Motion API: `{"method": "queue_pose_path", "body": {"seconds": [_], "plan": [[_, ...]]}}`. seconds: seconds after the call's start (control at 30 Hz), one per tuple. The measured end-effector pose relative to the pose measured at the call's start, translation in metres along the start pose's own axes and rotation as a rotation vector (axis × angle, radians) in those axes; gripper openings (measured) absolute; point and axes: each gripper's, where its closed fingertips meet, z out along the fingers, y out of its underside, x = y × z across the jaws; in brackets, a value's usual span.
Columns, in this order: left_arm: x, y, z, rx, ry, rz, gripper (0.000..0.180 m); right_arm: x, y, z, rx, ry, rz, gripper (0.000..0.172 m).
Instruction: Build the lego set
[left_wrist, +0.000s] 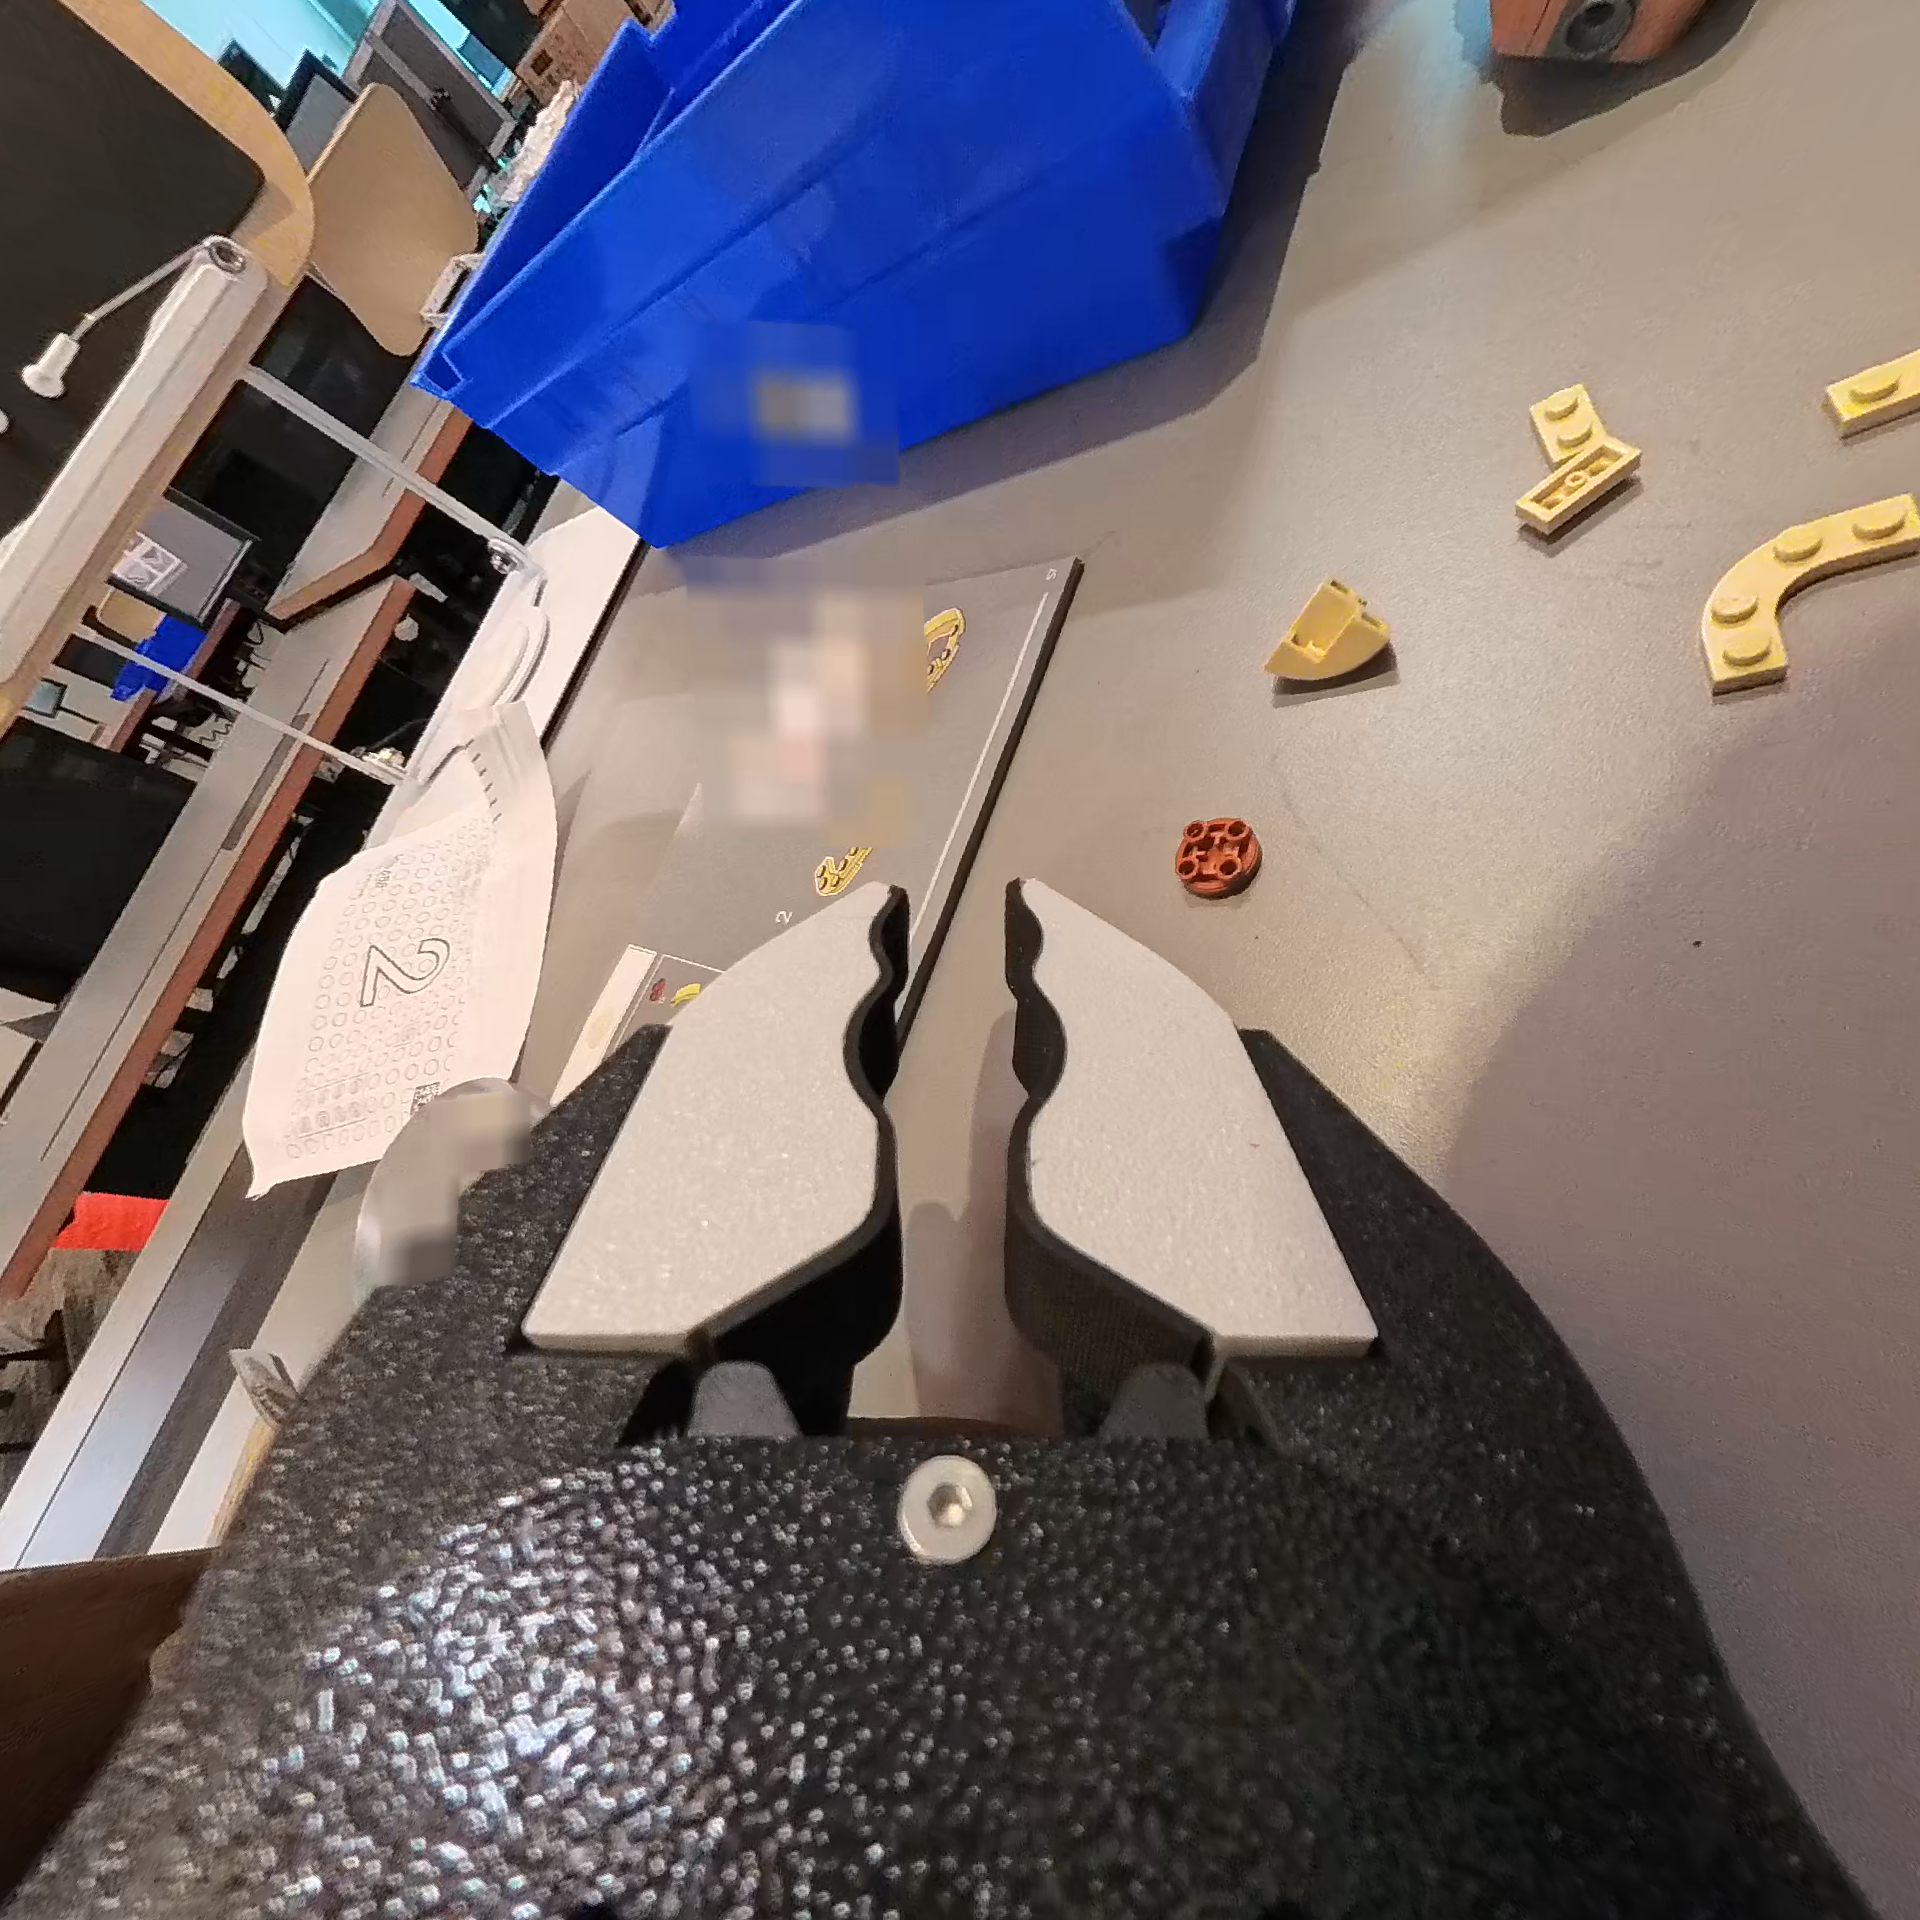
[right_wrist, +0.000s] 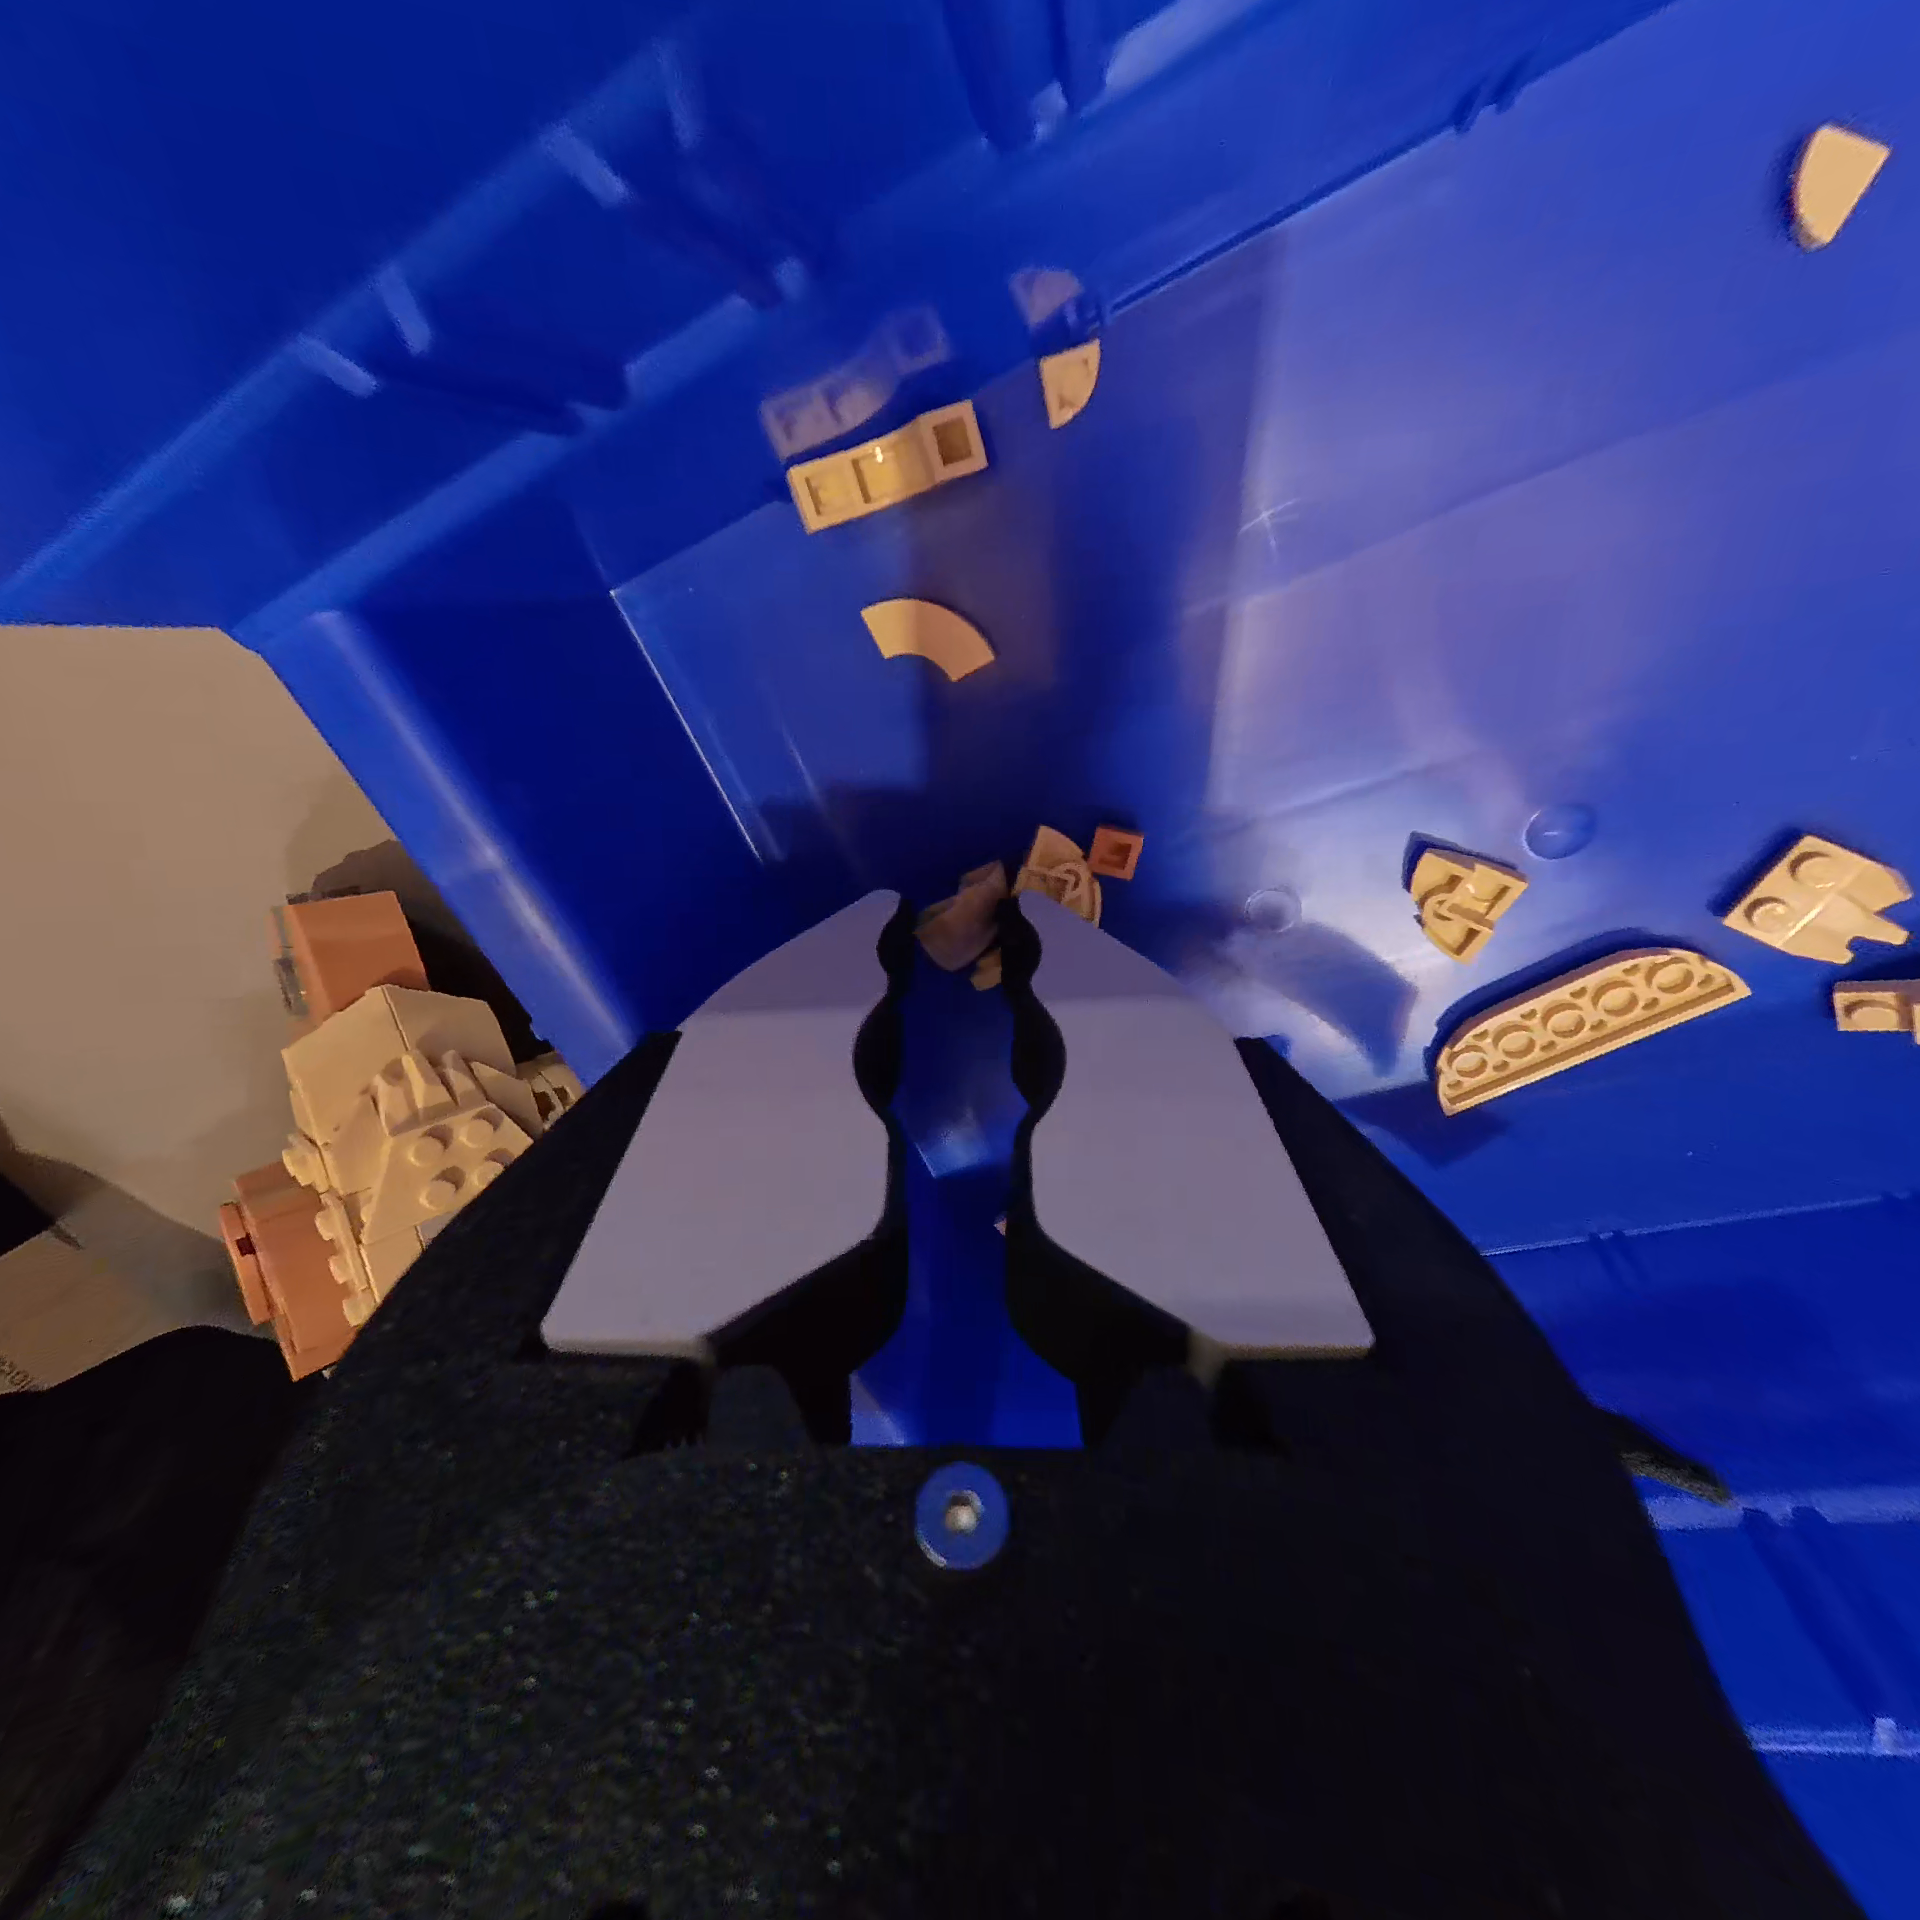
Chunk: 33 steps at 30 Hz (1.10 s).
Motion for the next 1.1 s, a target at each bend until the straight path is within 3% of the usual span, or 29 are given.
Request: {"method": "queue_pose_path", "body": {"seconds": [0.1,0.23,0.4,0.6,0.83,1.1], "plan": [[0.0,0.0,0.0,0.001,-0.001,0.0,0.017,0.001,-0.003,-0.009,0.028,0.027,-0.001,0.014],[-0.002,0.0,0.0,0.004,-0.006,-0.013,0.017,-0.013,-0.02,-0.048,0.165,0.111,-0.055,0.014],[-0.002,0.002,0.001,-0.009,-0.011,-0.003,0.017,-0.082,-0.063,-0.086,0.346,0.175,-0.271,0.014],[0.001,0.001,0.001,-0.009,0.0,0.017,0.017,-0.149,-0.102,-0.04,0.261,0.148,-0.442,0.014],[0.005,0.001,0.001,-0.01,0.014,0.029,0.017,-0.149,-0.11,0.02,0.114,0.103,-0.417,0.014],[0.006,0.001,0.001,-0.014,0.021,0.029,0.017,-0.146,-0.11,0.035,0.086,0.092,-0.408,0.014]]}}
